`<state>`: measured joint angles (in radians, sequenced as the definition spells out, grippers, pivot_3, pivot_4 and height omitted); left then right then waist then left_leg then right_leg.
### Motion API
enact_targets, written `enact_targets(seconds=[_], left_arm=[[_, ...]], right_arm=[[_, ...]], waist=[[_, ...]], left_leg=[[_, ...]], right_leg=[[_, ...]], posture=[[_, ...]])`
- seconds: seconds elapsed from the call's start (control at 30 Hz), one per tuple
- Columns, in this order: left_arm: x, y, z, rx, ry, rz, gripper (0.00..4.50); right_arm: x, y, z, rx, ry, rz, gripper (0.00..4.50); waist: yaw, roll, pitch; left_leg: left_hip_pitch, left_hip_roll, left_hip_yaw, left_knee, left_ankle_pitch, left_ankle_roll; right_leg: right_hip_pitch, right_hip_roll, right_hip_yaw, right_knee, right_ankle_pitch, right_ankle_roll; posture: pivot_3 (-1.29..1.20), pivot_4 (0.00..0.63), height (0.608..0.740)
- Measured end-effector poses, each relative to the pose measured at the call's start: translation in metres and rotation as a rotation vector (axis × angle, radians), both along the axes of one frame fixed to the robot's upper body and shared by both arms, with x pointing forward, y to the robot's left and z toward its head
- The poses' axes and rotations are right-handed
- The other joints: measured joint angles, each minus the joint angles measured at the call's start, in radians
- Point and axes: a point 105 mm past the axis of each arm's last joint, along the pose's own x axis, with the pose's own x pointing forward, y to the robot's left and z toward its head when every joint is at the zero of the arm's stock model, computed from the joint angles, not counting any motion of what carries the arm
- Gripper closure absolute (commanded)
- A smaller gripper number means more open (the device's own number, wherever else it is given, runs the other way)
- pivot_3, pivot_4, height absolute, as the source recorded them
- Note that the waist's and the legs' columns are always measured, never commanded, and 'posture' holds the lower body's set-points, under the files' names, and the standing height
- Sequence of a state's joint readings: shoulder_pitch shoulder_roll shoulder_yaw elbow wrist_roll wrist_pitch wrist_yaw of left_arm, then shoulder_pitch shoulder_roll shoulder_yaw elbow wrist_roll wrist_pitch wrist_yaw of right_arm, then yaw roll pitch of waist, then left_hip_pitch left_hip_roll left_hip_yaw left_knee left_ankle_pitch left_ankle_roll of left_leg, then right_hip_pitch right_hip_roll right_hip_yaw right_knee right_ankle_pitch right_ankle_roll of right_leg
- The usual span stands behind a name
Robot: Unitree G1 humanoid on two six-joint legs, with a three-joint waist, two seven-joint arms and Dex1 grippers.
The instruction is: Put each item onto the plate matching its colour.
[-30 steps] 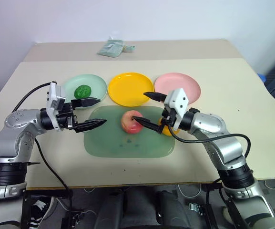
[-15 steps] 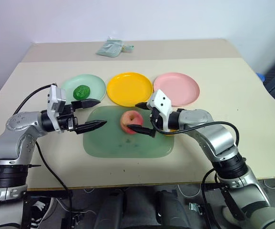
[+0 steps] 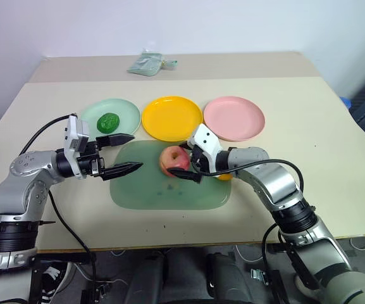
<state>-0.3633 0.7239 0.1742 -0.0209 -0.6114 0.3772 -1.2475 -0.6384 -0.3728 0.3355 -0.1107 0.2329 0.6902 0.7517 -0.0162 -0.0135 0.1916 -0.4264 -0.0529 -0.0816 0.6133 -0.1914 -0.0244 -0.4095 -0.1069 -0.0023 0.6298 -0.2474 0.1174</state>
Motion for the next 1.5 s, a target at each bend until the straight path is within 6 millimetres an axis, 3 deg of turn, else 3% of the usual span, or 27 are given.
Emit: enact_targets(seconds=[0.2, 0.33, 0.4, 0.67, 0.77, 0.9, 1.1, 1.33, 1.5], left_arm=[[0.0, 0.0, -0.001, -0.001, 0.002, 0.01, 0.05], [0.0, 0.0, -0.001, -0.003, 0.004, 0.01, 0.0], [0.0, 0.0, -0.001, -0.005, 0.005, 0.008, 0.0], [-0.001, 0.0, -0.002, -0.007, 0.008, 0.008, 0.0], [0.0, 0.0, -0.002, -0.007, 0.008, 0.009, 0.0], [0.002, -0.002, 0.0, -0.026, 0.0, 0.021, 0.0], [0.012, -0.009, 0.001, -0.066, -0.044, 0.071, 0.0], [0.023, -0.038, -0.004, -0.14, -0.053, 0.099, 0.0], [0.024, -0.048, -0.003, -0.16, -0.074, 0.109, 0.0]], right_arm=[[0.001, 0.002, 0.0, -0.003, 0.004, 0.009, 0.0], [0.0, 0.004, 0.001, -0.002, -0.005, 0.023, 1.24], [0.0, 0.004, 0.001, -0.002, -0.005, 0.025, 1.57], [0.0, 0.003, 0.002, 0.013, 0.011, 0.017, 1.61], [0.004, -0.001, 0.011, 0.078, 0.038, -0.009, 1.61], [0.018, -0.019, 0.037, 0.155, 0.014, -0.078, 1.61], [0.054, -0.075, 0.06, 0.201, -0.042, -0.298, 1.61], [0.087, -0.128, 0.054, 0.146, -0.102, -0.53, 1.61], [0.1, -0.148, 0.05, 0.125, -0.134, -0.633, 1.61]], waist=[[0.0, 0.0, 0.0], [-0.001, 0.0, 0.0], [-0.001, 0.0, 0.0], [-0.001, 0.0, 0.0], [0.0, 0.0, 0.0], [0.003, 0.0, 0.0], [0.003, 0.0, 0.0], [0.0, 0.0, 0.0], [-0.002, 0.0, 0.0]], left_leg=[[0.0, 0.0, 0.0, 0.0, 0.0, 0.0], [0.0, 0.0, 0.0, 0.0, 0.0, 0.0], [0.0, 0.0, 0.0, 0.0, 0.0, 0.0], [0.0, 0.0, 0.0, 0.0, 0.0, 0.0], [0.0, 0.0, 0.0, 0.0, 0.0, 0.0], [0.0, 0.0, 0.0, 0.0, 0.0, 0.0], [0.0, 0.0, 0.0, 0.0, 0.0, 0.0], [0.0, -0.002, 0.001, -0.001, 0.0, 0.0], [0.0, -0.001, 0.001, -0.001, 0.0, 0.0]], right_leg=[[0.0, 0.0, 0.0, 0.0, 0.0, 0.0], [0.0, 0.0, 0.0, 0.0, 0.0, 0.0], [0.0, 0.001, 0.0, 0.0, 0.0, 0.0], [0.0, 0.001, 0.0, 0.0, 0.0, 0.0], [0.0, 0.001, 0.0, 0.0, 0.0, 0.0], [0.0, 0.0, 0.0, 0.0, 0.0, 0.0], [0.0, 0.0, 0.0, 0.0, 0.0, 0.0], [0.0, 0.001, 0.0, 0.0, 0.002, 0.004], [0.0, 0.002, 0.0, 0.001, 0.002, 0.004]], posture=[[0.0, 0.15, 0.74], [0.0, 0.15, 0.74], [0.0, 0.15, 0.74], [0.0, 0.15, 0.74], [0.0, 0.15, 0.74], [0.0, 0.15, 0.74], [0.0, 0.15, 0.74], [0.0, 0.15, 0.74], [0.0, 0.15, 0.74]])
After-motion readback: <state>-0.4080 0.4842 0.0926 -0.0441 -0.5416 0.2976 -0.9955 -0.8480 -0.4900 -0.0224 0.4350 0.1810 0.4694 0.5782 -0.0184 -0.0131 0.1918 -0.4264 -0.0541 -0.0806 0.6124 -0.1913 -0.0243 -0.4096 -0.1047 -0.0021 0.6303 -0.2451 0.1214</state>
